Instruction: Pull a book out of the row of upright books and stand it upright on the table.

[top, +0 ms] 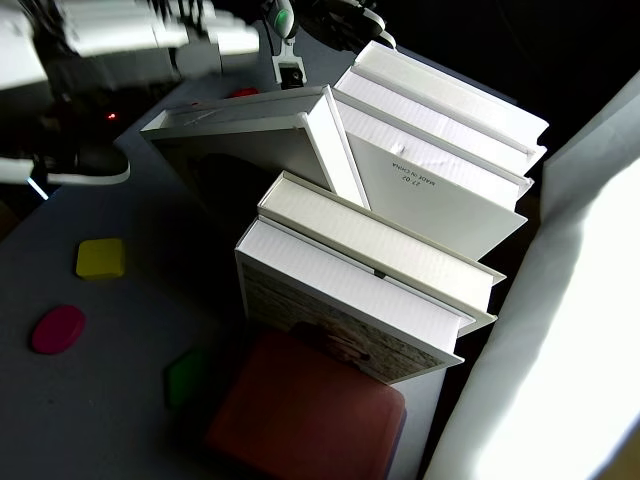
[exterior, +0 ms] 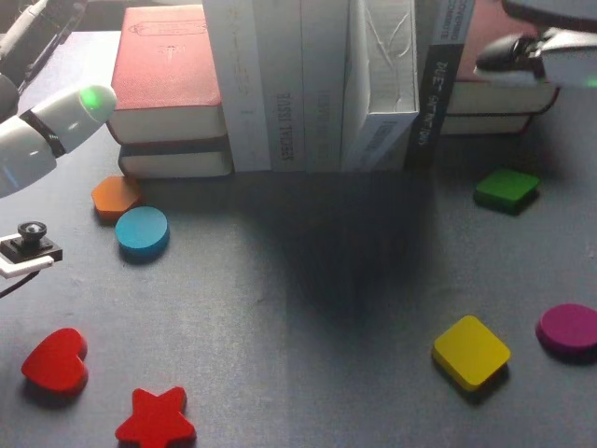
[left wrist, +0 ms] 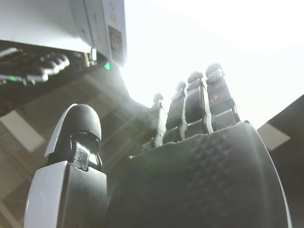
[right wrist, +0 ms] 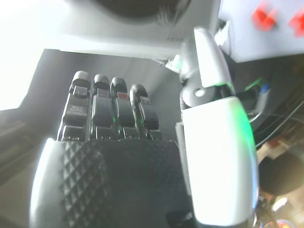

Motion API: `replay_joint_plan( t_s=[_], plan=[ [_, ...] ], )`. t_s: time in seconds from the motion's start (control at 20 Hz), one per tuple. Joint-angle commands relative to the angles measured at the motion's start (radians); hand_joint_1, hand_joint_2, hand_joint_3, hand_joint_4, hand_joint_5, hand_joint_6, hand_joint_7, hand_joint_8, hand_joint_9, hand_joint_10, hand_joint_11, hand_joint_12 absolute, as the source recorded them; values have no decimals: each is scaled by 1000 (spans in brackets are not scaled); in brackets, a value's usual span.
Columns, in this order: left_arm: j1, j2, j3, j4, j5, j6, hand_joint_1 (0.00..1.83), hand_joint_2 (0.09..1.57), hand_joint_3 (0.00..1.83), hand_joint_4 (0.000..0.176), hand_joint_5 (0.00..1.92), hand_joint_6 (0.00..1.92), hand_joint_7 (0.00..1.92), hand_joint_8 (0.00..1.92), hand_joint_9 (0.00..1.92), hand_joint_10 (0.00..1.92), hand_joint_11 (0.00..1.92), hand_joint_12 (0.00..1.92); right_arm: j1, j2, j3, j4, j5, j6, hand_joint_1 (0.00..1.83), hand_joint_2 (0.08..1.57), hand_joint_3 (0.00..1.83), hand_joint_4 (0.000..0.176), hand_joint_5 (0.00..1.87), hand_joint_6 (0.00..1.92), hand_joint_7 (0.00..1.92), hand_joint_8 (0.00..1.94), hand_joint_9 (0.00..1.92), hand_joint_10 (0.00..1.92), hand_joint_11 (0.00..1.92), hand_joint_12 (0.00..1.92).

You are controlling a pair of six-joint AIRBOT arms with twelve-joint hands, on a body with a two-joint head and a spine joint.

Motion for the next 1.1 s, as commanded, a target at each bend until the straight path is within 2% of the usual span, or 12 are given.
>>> replay_joint_plan(
  t_s=[0.0, 0.15, 0.2, 0.4, 0.45, 0.55, 0.65, 0.7, 0.75, 0.8, 0.9, 1.05],
  plan=[
    [-4, 1, 6, -13, -123, -6, 279, 1338, 1, 91, 37, 4, 0, 0, 0, 0, 0, 0, 18, -7, -5, -6, 24, 28, 1250, 1063, 0, 61, 0, 0, 0, 0, 0, 0, 0, 0],
    [-4, 0, 6, -14, -123, -6, 272, 1333, 0, 88, 37, 3, 0, 0, 0, 0, 0, 0, 64, -33, -5, -236, 3, 184, 1271, 1041, 0, 68, 0, 0, 0, 0, 0, 0, 0, 0],
    [-4, -1, 6, -14, -122, -6, 264, 1341, 2, 77, 2, 0, 0, 0, 0, 0, 0, 0, 91, -43, -5, -312, 1, 237, 1314, 1026, 0, 96, 0, 0, 0, 0, 0, 0, 0, 0],
    [-4, -3, 7, -14, -121, -6, 268, 1342, 2, 94, 0, 0, 0, 0, 0, 0, 0, 0, 132, -76, -8, -542, 0, 391, 1342, 1045, 0, 72, 0, 0, 0, 0, 0, 0, 0, 0],
    [-4, -4, 8, -14, -120, -6, 291, 1338, 0, 77, 0, 0, 0, 0, 0, 0, 0, 0, 136, -82, -10, -572, 0, 408, 1297, 1067, 0, 59, 6, 3, 0, 0, 0, 0, 20, 9],
    [-4, -4, 8, -14, -120, -6, 279, 1329, 0, 90, 23, 8, 0, 0, 0, 0, 0, 0, 139, -104, -12, -654, 0, 450, 1299, 1014, 13, 28, 65, 20, 56, 5, 0, 0, 0, 307],
    [-4, -6, 9, -13, -120, -6, 265, 1335, 0, 77, 30, 8, 0, 0, 0, 0, 0, 0, 139, -125, -10, -721, 2, 491, 1348, 1018, 2, 0, 377, 104, 312, 28, 178, 119, 0, 1194],
    [-4, -6, 9, -13, -120, -6, 255, 1337, 1, 83, 27, 6, 0, 0, 0, 0, 0, 0, 138, -139, -6, -764, 2, 520, 1315, 1059, 3, 0, 714, 180, 665, 78, 414, 338, 0, 1529],
    [-4, -7, 9, -13, -121, -6, 262, 1336, 1, 87, 27, 4, 0, 0, 0, 0, 0, 0, 132, -153, 2, -790, 2, 543, 1262, 1081, 0, 0, 1088, 597, 888, 820, 538, 724, 0, 1736],
    [-4, -7, 9, -13, -121, -6, 268, 1336, 0, 85, 29, 4, 0, 0, 0, 0, 0, 0, 123, -171, 14, -800, 4, 557, 1257, 1078, 0, 0, 1214, 561, 916, 1052, 544, 1065, 17, 1872],
    [-4, -7, 9, -14, -121, -7, 270, 1334, 0, 86, 25, 2, 0, 0, 0, 0, 0, 0, 105, -206, 31, -822, 7, 569, 1246, 1096, 2, 0, 1170, 596, 911, 1219, 591, 1247, 114, 1904],
    [-4, -7, 10, -14, -122, -7, 274, 1335, 0, 70, 24, 0, 0, 0, 0, 0, 0, 0, 102, -224, 21, -852, 23, 569, 1199, 1164, 8, 0, 916, 1021, 869, 1336, 637, 1451, 321, 1838]
  ],
)
